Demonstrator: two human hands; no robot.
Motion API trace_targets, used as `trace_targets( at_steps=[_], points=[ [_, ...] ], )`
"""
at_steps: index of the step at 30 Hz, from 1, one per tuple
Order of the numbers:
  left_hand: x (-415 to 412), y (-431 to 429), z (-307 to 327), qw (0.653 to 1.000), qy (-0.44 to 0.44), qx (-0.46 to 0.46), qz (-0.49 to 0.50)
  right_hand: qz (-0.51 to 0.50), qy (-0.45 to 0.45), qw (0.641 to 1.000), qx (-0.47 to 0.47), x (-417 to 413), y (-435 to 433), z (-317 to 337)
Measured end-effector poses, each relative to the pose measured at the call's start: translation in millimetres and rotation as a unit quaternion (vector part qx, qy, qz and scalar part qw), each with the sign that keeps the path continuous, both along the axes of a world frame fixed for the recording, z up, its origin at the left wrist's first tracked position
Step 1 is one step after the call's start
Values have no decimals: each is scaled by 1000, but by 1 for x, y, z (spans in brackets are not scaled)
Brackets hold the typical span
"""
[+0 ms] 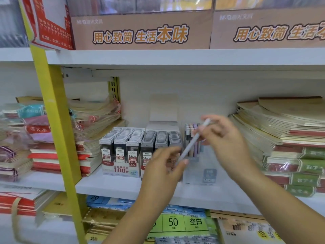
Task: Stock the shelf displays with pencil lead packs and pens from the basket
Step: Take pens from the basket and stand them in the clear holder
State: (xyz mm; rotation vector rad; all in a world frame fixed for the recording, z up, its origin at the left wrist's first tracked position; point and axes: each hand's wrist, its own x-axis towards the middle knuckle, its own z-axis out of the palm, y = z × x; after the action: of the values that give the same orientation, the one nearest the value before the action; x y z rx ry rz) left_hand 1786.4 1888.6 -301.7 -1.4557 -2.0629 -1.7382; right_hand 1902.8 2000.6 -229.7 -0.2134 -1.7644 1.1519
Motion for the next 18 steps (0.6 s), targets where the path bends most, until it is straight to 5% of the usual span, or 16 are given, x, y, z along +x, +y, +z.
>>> trace_targets(
  at_steps=[2,5,9,18],
  points=[
    [-9,0,5,974,185,25,130,-74,78,993,58,9,12,12],
    [-21,7,11,933,317,-72,156,-128,8,978,167,4,25,16],
    [-33,18,6,908,344,-180,156,-130,-128,950,252,-14,31,0],
    [-34,20,1,905,360,-139,178,-131,-169,937,277,-27,43,-15]
  ],
)
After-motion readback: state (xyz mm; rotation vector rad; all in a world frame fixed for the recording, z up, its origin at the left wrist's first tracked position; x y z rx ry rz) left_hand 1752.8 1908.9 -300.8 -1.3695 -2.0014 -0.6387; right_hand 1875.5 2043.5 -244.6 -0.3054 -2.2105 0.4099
